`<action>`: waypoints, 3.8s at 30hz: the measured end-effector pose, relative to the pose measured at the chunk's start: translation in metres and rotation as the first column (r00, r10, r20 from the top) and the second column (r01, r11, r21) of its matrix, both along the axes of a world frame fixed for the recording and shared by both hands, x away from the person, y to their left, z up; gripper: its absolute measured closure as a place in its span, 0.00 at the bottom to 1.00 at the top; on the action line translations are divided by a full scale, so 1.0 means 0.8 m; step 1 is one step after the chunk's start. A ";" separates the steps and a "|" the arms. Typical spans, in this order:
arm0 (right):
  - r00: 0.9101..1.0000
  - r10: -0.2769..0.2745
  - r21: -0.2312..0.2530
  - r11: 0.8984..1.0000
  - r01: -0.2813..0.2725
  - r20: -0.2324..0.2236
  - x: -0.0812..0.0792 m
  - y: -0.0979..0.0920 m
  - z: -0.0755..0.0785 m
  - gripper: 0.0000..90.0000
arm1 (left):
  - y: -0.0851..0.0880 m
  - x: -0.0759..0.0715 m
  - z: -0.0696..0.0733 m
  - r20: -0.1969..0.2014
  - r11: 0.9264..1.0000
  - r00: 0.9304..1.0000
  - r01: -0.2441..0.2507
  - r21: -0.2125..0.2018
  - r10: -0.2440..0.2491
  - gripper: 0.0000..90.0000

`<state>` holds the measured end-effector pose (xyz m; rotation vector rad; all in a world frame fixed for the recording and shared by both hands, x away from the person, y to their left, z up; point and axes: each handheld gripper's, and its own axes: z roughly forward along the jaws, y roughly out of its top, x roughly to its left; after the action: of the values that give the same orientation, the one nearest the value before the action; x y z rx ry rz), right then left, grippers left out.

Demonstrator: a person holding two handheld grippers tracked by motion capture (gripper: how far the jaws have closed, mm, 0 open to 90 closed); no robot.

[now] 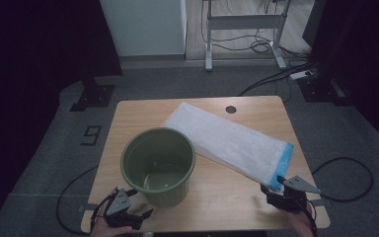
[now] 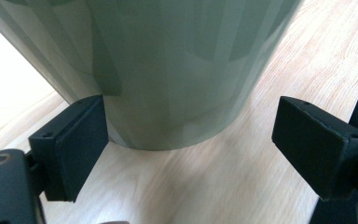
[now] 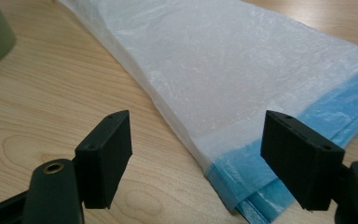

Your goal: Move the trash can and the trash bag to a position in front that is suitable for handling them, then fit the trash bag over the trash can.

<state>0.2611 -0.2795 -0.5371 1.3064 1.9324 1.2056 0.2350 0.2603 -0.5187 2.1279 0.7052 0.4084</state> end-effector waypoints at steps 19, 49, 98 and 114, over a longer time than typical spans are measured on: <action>1.000 -0.019 0.005 1.000 0.019 -0.001 -0.002 -0.008 -0.001 0.27 | -0.047 0.037 0.019 0.053 0.996 0.995 0.084 -0.039 -0.082 0.16; 1.000 -0.004 -0.007 1.000 0.004 0.003 -0.001 -0.004 0.000 0.27 | -0.090 0.046 0.028 0.080 0.998 0.995 0.060 0.000 -0.060 0.15; 0.981 -0.054 -0.126 0.992 0.031 -0.186 0.092 0.060 -0.015 0.95 | -0.005 0.050 -0.011 -0.018 0.977 0.979 -0.201 0.064 0.203 0.17; 0.986 -0.080 -0.158 0.986 0.056 -0.147 0.002 -0.019 -0.017 0.61 | -0.015 0.048 -0.017 -0.033 0.978 0.982 -0.183 0.100 0.187 0.17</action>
<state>0.2627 -0.2945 -0.5507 1.4055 2.0250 0.9274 0.2731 0.2484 -0.5324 2.1742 0.9292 0.5077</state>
